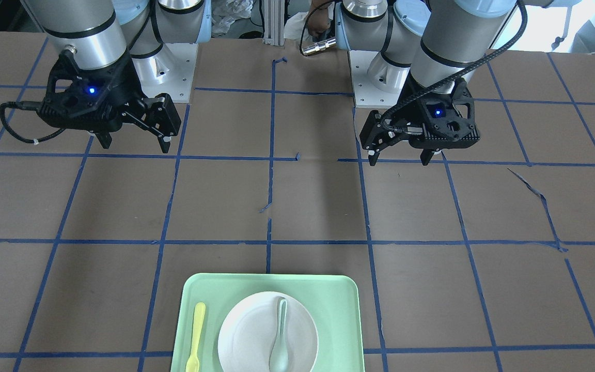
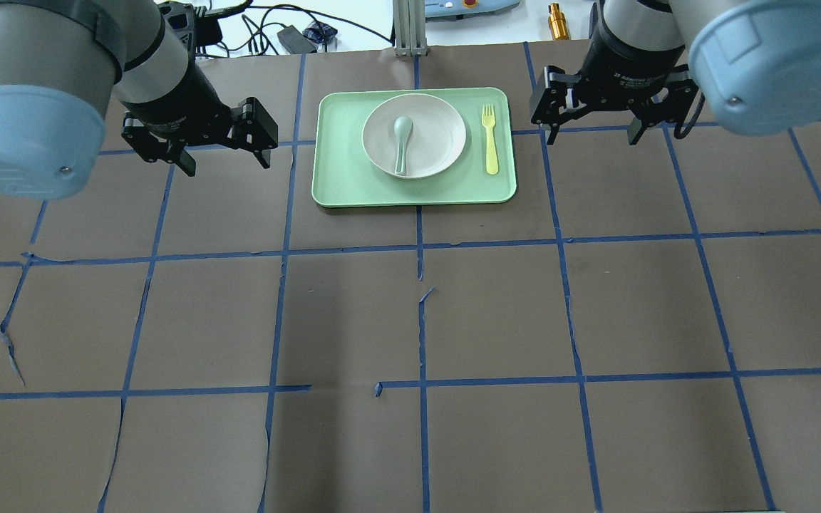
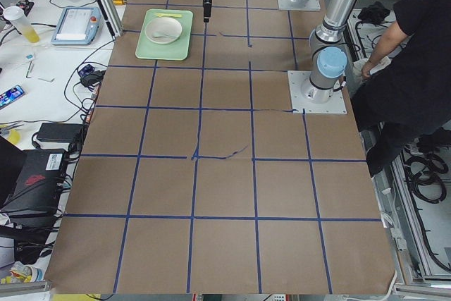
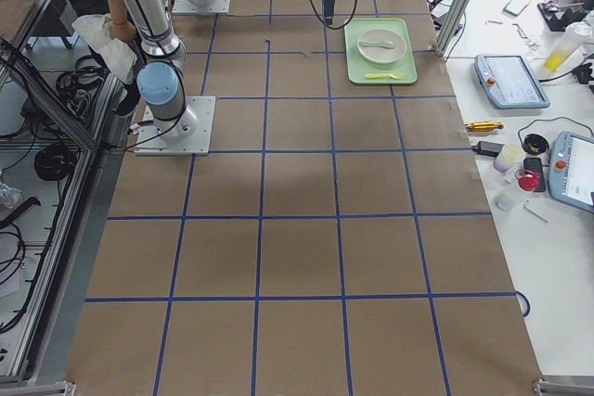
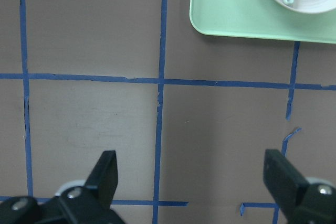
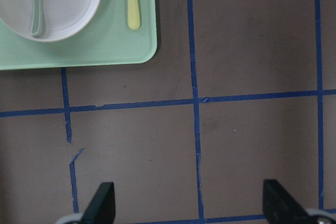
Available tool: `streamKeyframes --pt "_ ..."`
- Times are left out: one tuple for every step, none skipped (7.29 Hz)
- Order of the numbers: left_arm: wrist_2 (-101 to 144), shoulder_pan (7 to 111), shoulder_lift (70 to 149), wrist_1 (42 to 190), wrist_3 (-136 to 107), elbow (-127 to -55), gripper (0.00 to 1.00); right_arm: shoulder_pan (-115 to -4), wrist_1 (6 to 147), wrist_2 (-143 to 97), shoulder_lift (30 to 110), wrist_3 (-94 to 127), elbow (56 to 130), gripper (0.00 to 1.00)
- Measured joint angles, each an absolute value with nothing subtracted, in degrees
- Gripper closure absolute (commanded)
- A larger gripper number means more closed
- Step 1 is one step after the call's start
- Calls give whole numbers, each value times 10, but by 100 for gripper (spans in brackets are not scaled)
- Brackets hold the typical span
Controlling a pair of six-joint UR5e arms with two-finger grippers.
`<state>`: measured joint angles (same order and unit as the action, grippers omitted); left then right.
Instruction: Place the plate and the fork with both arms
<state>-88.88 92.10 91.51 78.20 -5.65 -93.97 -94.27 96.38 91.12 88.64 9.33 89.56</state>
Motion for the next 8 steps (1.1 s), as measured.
streamKeyframes --pt "-889 921 914 782 -57 -940 0 -943 967 912 896 105 908 0" --pt "-904 920 913 784 -57 -937 0 -943 969 912 901 109 916 0" --pt "-930 920 910 799 -55 -929 0 -943 970 912 903 110 918 0" --pt "-948 920 909 828 -53 -915 0 -942 970 912 903 110 917 0" --pt "-955 920 909 852 -52 -903 0 -942 968 912 903 109 914 0" --pt "-957 920 909 864 -52 -898 0 -942 963 912 903 109 908 0" --pt "-953 920 909 868 -54 -896 0 -943 955 912 903 109 902 0" --pt "-939 921 911 870 -57 -894 0 -944 947 911 904 110 898 0"
